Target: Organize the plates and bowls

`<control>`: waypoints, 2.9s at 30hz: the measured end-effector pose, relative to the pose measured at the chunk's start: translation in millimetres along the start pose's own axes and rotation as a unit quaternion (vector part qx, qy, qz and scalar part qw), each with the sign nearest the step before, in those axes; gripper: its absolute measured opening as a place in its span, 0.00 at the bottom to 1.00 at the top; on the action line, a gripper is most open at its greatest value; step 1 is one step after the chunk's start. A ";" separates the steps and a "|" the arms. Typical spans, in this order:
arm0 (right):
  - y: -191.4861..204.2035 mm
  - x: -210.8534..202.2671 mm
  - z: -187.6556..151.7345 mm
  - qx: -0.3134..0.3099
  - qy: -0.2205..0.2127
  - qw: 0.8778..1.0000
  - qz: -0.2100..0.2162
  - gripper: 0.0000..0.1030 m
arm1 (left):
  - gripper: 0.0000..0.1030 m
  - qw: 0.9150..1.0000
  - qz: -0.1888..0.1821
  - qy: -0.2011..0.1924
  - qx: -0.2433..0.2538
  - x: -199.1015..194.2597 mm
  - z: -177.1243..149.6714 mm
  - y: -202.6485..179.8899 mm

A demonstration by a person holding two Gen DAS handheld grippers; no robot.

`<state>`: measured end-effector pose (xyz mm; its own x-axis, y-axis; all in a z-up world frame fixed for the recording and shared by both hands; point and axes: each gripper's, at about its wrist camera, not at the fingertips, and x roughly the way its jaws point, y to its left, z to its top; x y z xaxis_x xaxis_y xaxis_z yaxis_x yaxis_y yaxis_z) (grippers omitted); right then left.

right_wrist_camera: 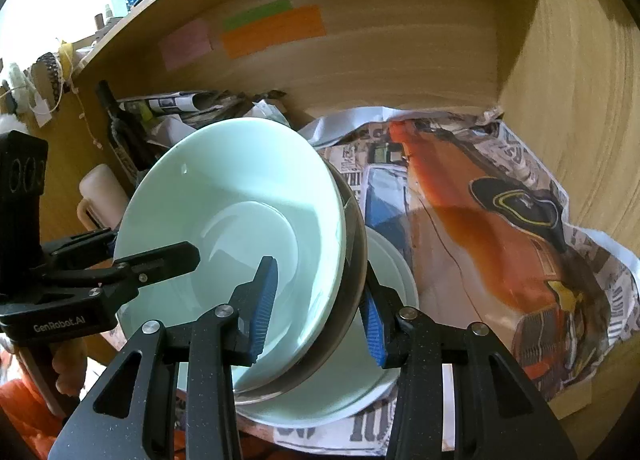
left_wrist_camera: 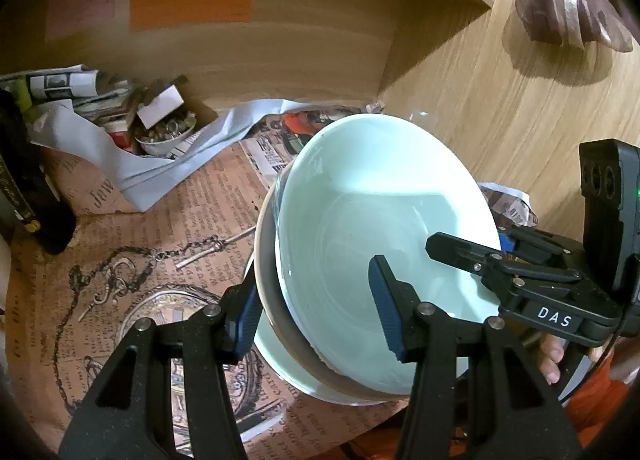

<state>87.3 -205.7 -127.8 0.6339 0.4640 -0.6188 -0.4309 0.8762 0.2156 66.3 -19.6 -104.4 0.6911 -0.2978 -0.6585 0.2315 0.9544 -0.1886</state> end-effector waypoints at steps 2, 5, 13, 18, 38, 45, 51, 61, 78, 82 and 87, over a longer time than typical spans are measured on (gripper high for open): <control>-3.1 0.0 -2.2 0.004 0.001 1.000 -0.001 0.35 | 0.50 1.000 -0.001 0.005 0.002 3.3 -0.9 -2.0; -7.8 0.9 -4.4 0.010 0.003 1.000 -0.001 0.35 | 0.50 1.000 -0.001 0.011 0.006 7.2 -2.5 -4.6; -12.0 9.1 -8.5 0.019 0.016 1.000 -0.001 0.35 | 0.50 1.000 -0.001 0.030 -0.001 20.8 -5.2 -3.4; -13.8 17.6 -10.1 0.024 0.028 0.999 -0.001 0.35 | 0.50 0.999 -0.001 0.044 -0.007 31.0 -6.8 -0.9; -16.8 28.3 -7.0 0.015 0.038 0.999 -0.001 0.37 | 0.46 0.999 -0.014 0.045 -0.009 48.6 -6.8 9.1; -15.6 13.9 -4.8 0.015 0.008 1.000 -0.010 0.55 | 0.46 0.998 0.055 -0.012 0.042 26.7 -7.1 -6.8; -3.8 -20.7 5.1 -0.001 -0.055 0.998 -0.021 0.58 | 0.53 0.992 0.082 -0.076 0.063 -9.3 -5.2 -18.1; 33.4 -80.9 11.4 -0.058 -0.167 0.984 -0.035 0.70 | 0.73 0.970 0.103 -0.212 0.054 -77.8 1.8 -36.7; 52.1 -125.9 -1.5 -0.068 -0.243 0.967 -0.028 1.00 | 0.95 0.948 0.121 -0.290 0.045 -121.6 -19.3 -54.0; 53.5 -126.9 -4.3 -0.071 -0.243 0.967 -0.028 1.00 | 0.96 0.946 0.129 -0.293 0.043 -121.5 -22.8 -56.0; 52.9 -127.7 -5.2 -0.071 -0.245 0.967 -0.026 1.00 | 0.96 0.945 0.130 -0.297 0.041 -122.1 -24.8 -57.4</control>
<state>-19.8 -219.3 -41.3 0.8701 0.4560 -0.1873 -0.4519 0.8896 0.0666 -48.3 -37.5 -31.1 0.9886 -0.0369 -0.1460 0.0367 0.9993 -0.0037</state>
